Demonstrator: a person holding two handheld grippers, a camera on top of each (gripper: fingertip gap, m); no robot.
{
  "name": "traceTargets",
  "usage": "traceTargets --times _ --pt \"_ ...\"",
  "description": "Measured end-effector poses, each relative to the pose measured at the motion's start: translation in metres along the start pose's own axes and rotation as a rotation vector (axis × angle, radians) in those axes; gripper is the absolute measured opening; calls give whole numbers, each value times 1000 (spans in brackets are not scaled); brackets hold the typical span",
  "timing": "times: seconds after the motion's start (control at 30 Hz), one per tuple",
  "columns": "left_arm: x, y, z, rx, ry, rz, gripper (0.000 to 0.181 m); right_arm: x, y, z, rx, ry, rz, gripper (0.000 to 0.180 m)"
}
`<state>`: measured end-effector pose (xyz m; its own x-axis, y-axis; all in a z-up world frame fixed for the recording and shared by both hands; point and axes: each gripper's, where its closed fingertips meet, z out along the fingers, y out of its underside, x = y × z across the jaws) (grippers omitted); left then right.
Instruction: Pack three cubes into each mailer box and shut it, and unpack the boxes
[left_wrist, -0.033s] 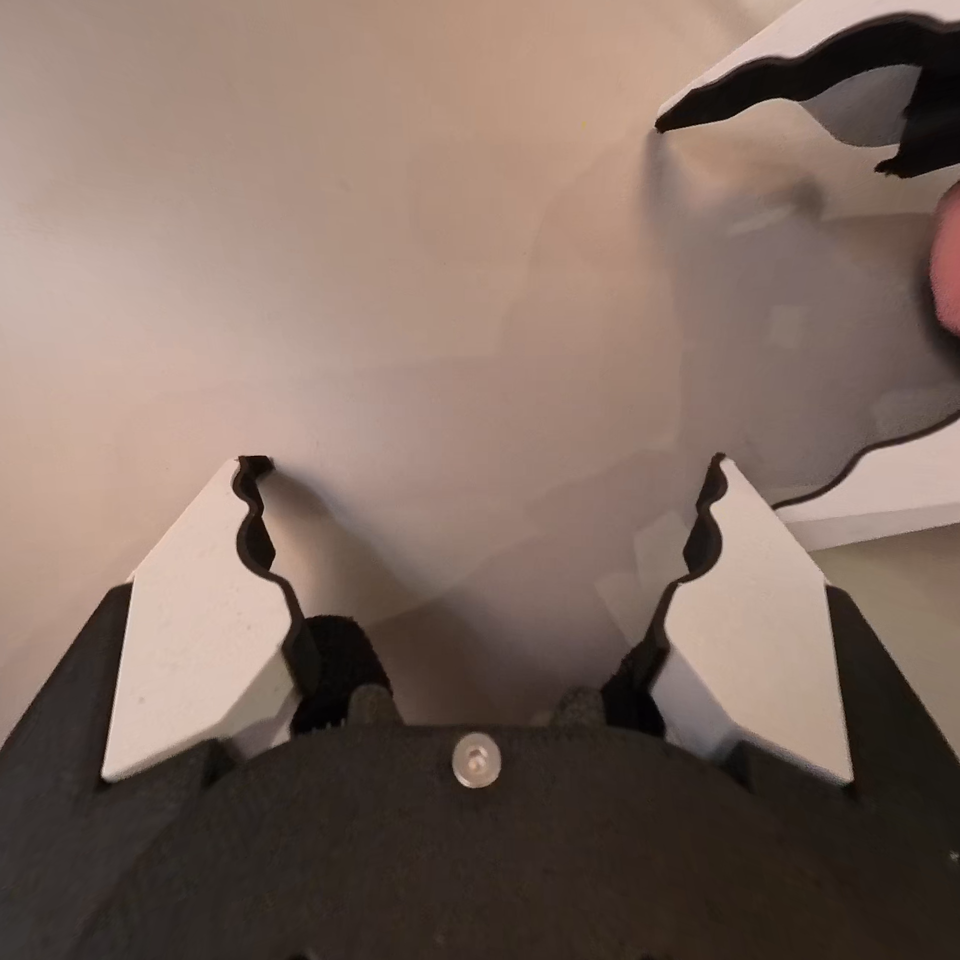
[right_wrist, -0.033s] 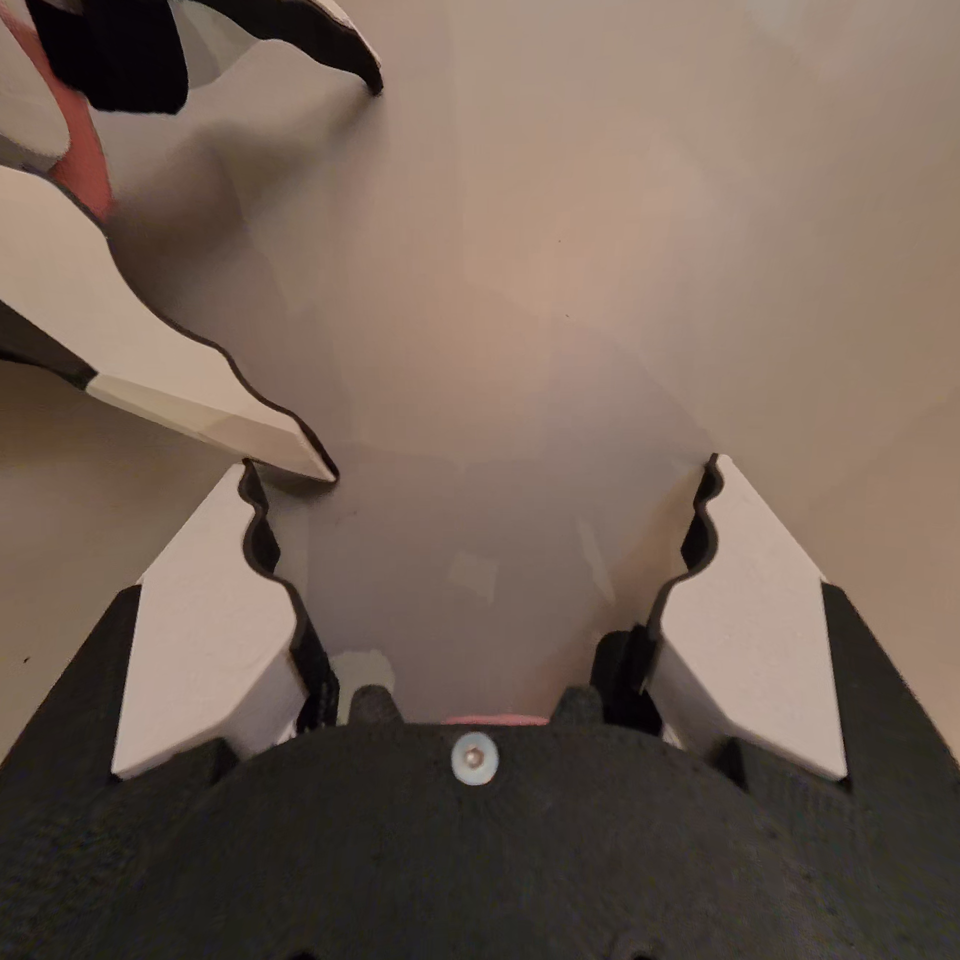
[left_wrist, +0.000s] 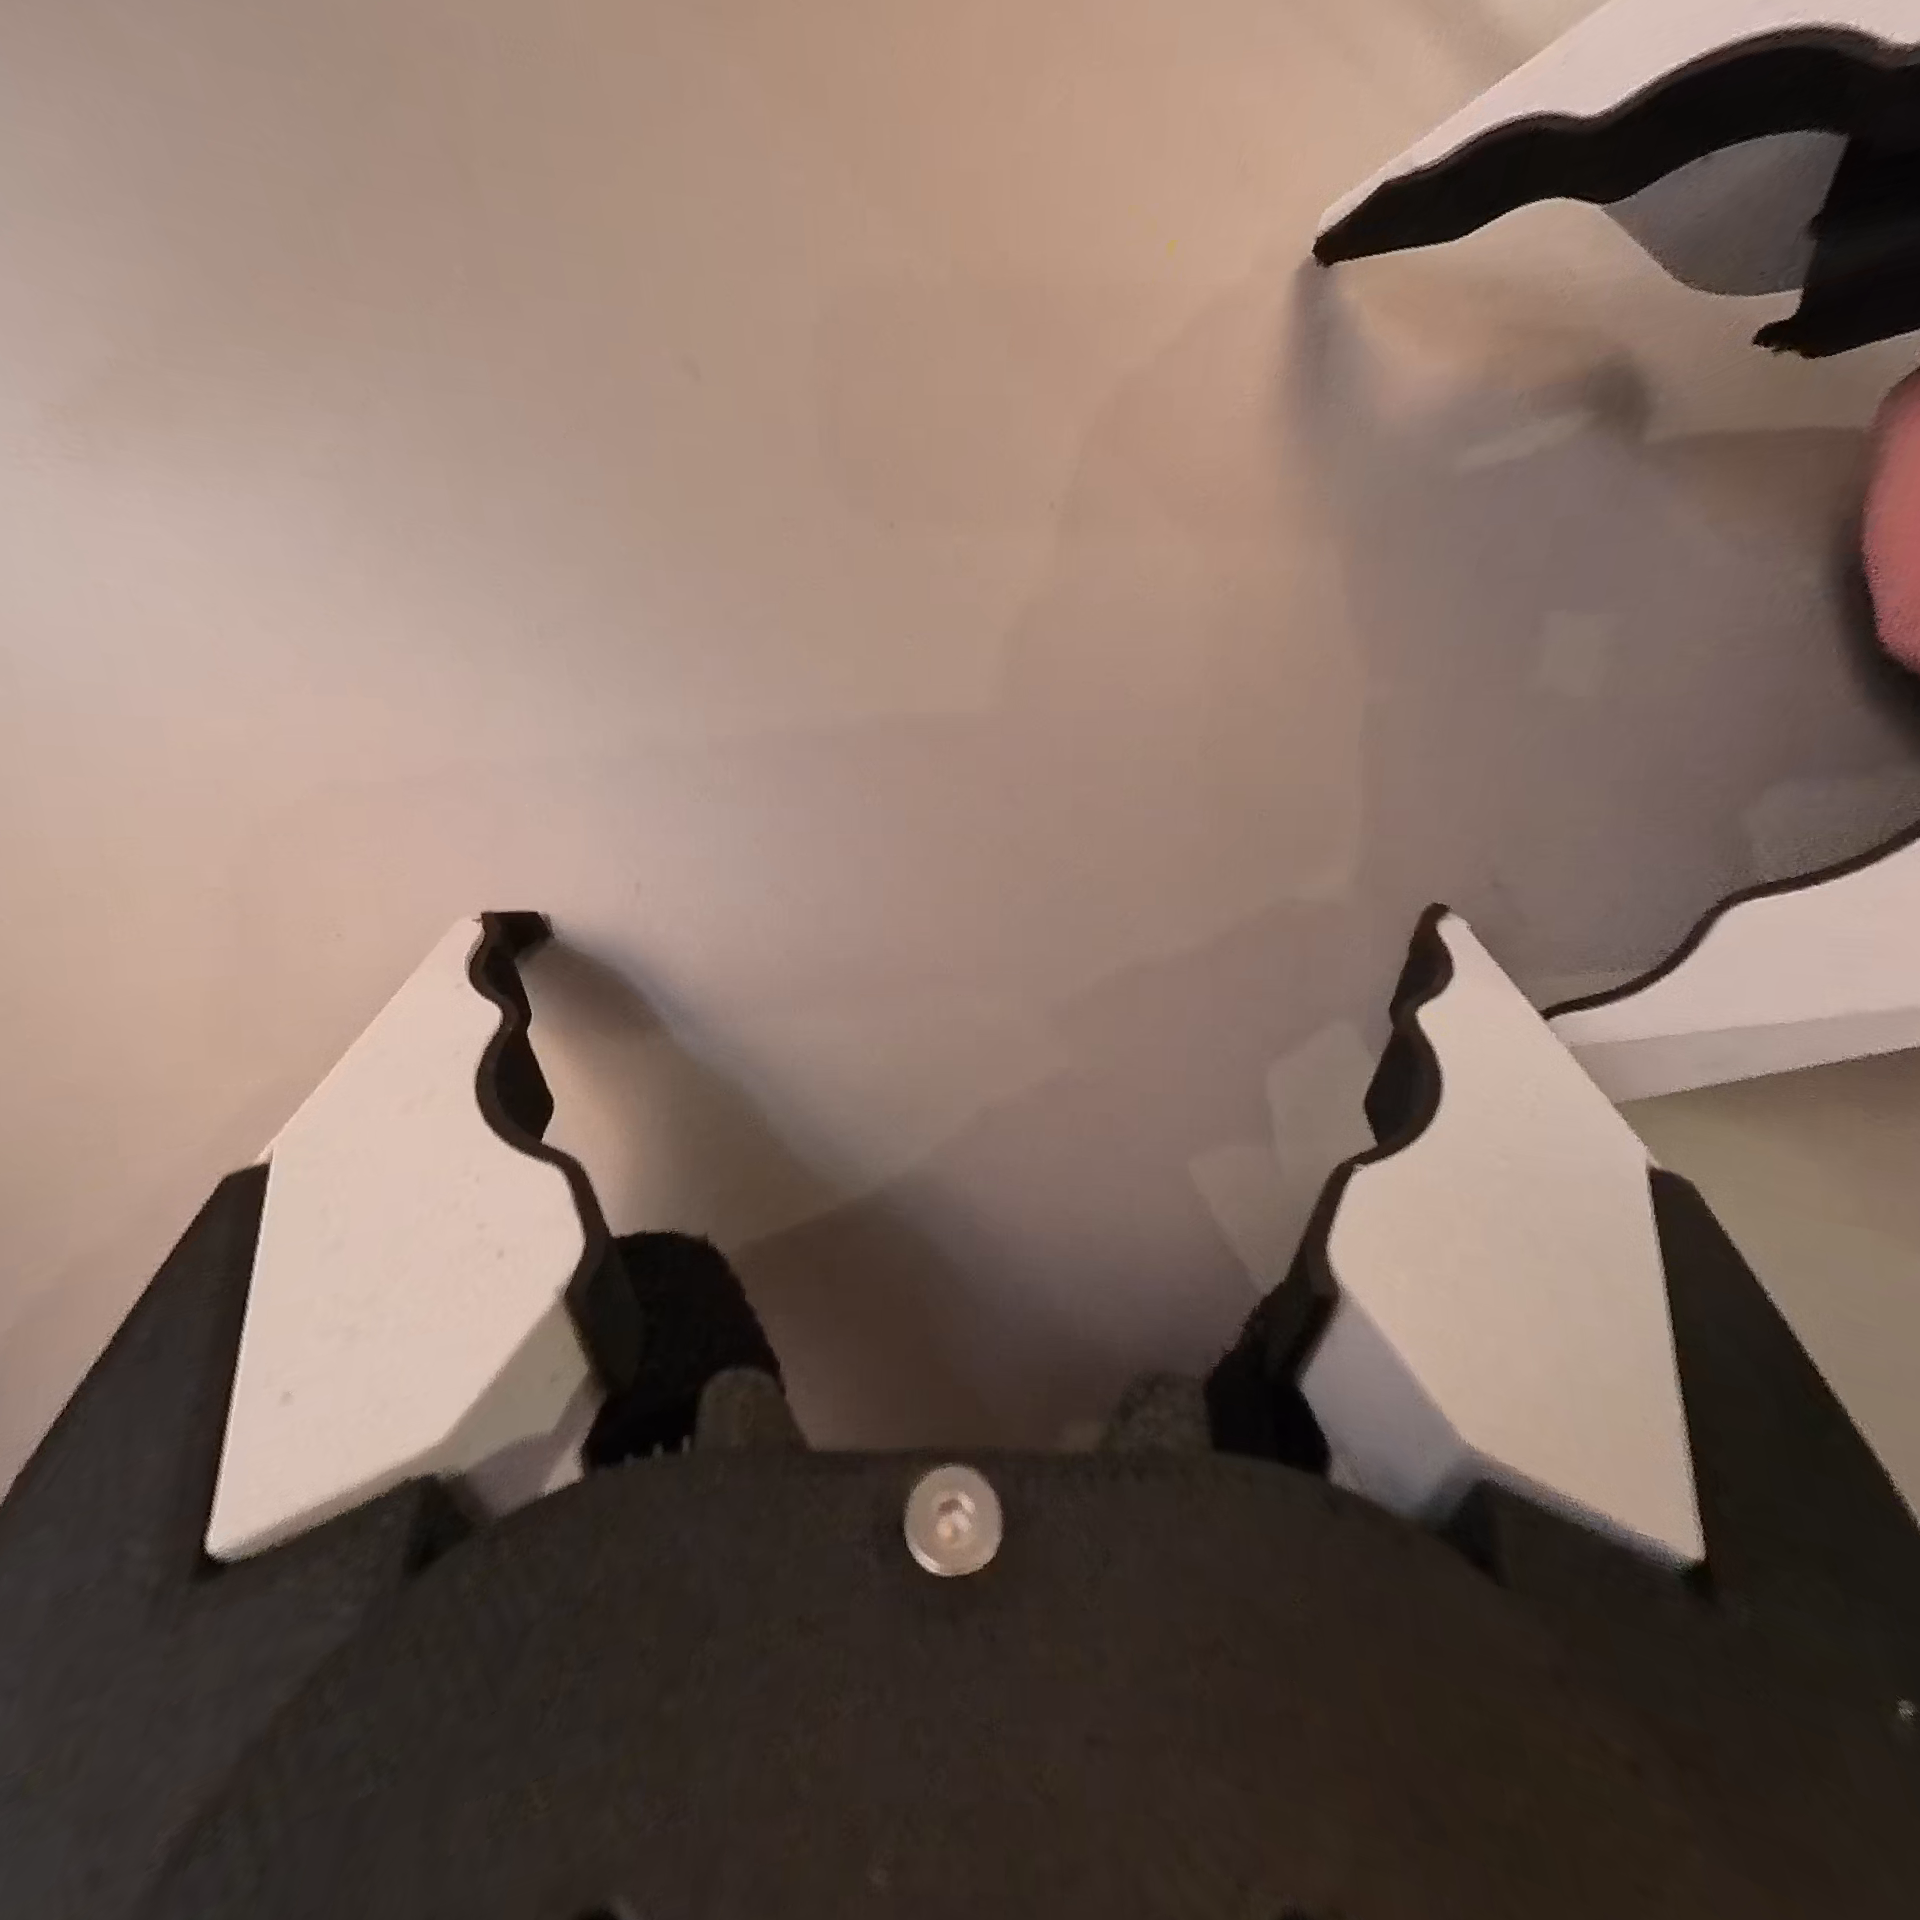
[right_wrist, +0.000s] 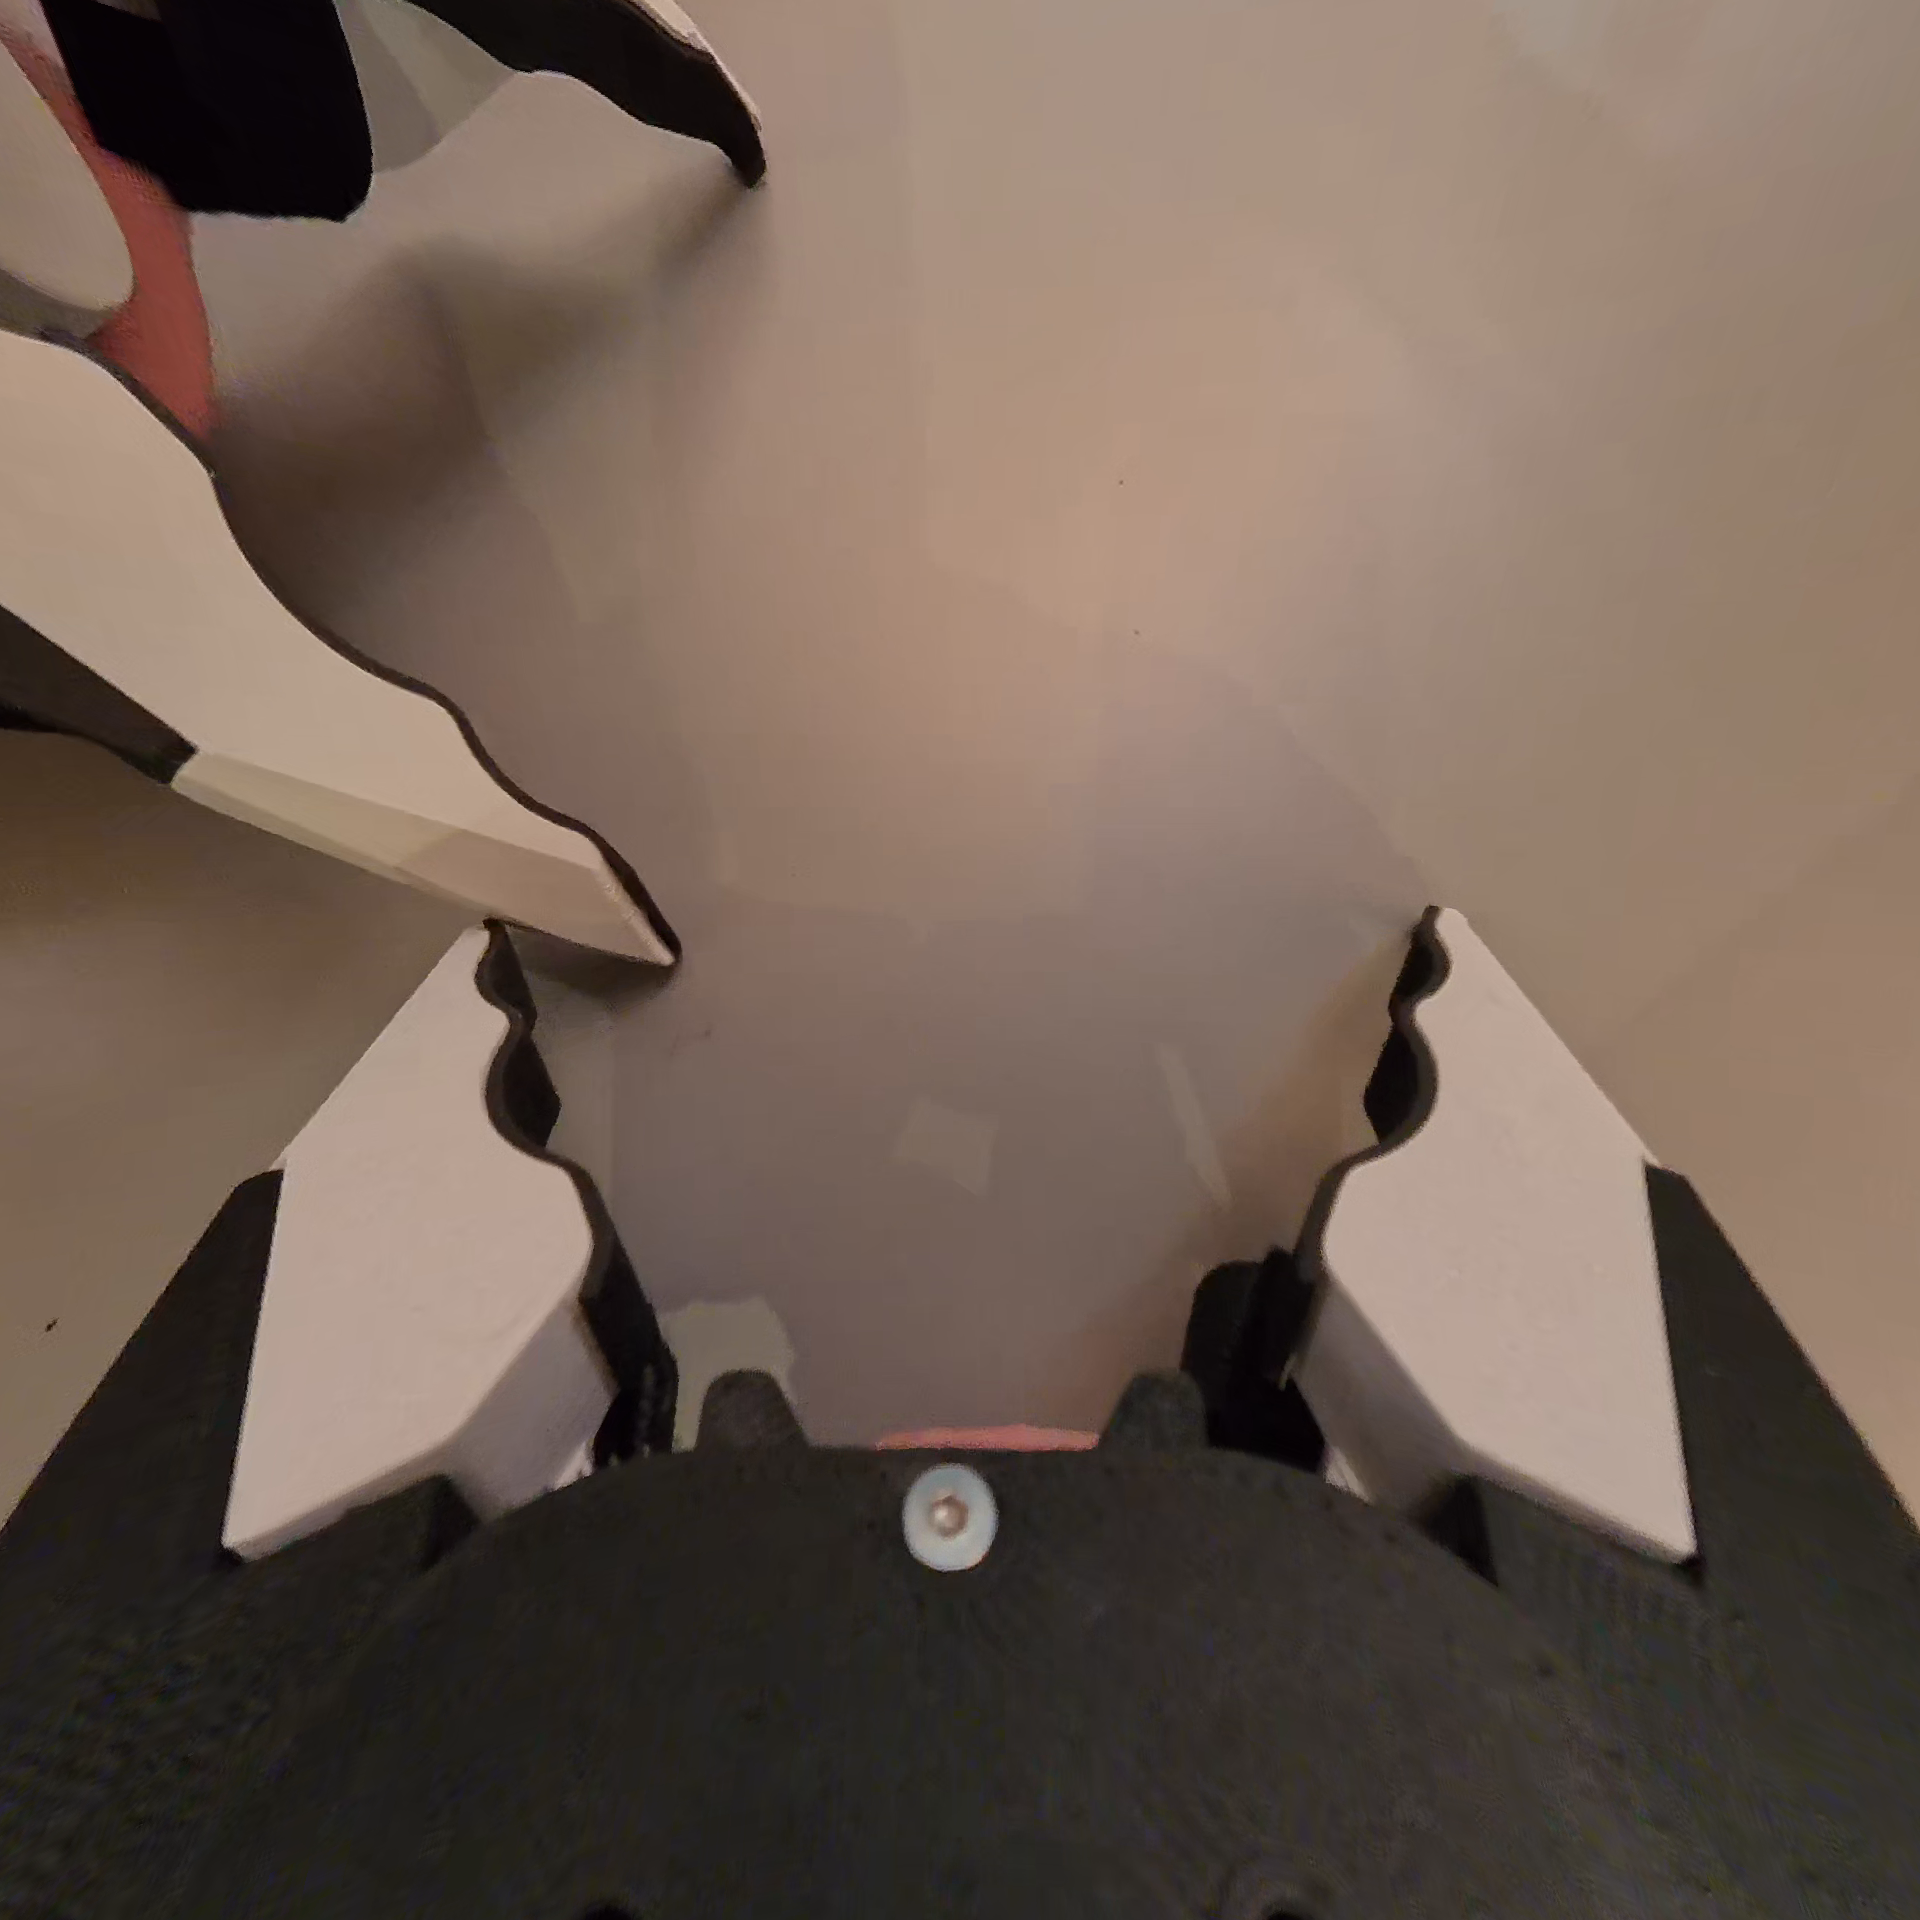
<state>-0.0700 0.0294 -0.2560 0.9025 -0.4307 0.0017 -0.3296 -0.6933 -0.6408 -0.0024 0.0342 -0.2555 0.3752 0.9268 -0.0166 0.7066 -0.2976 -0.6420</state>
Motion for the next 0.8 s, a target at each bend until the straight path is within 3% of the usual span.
traceTargets --times 0.13,0.2,0.23,0.27,0.33,0.4,0.47,0.57,0.67,0.8 --pt "-7 -5 1 11 -38 -46 148 7 -3 -1 16 31 30 148" --pt "-10 -10 -2 47 -25 -62 129 13 -8 -7 67 25 80 126" --pt "-4 -14 -7 85 39 -74 109 9 -12 -12 109 -23 113 105" --pt "10 -22 -17 154 154 -82 73 4 -17 -18 155 -80 135 83" --pt "26 -44 -48 353 295 -97 57 -1 -27 -31 269 -99 104 57" --pt "50 -68 -103 616 542 -98 42 -5 -32 -44 325 -86 73 30" --pt "68 -81 -163 823 801 -104 40 -20 -47 -61 426 -158 108 32" --pt "90 -85 -219 984 991 -66 48 -50 -73 -82 540 -260 141 52" --pt "118 -85 -247 1045 1093 6 58 -91 -90 -86 556 -362 109 67" --pt "149 -86 -263 1078 1167 80 57 -124 -105 -86 573 -461 103 66"
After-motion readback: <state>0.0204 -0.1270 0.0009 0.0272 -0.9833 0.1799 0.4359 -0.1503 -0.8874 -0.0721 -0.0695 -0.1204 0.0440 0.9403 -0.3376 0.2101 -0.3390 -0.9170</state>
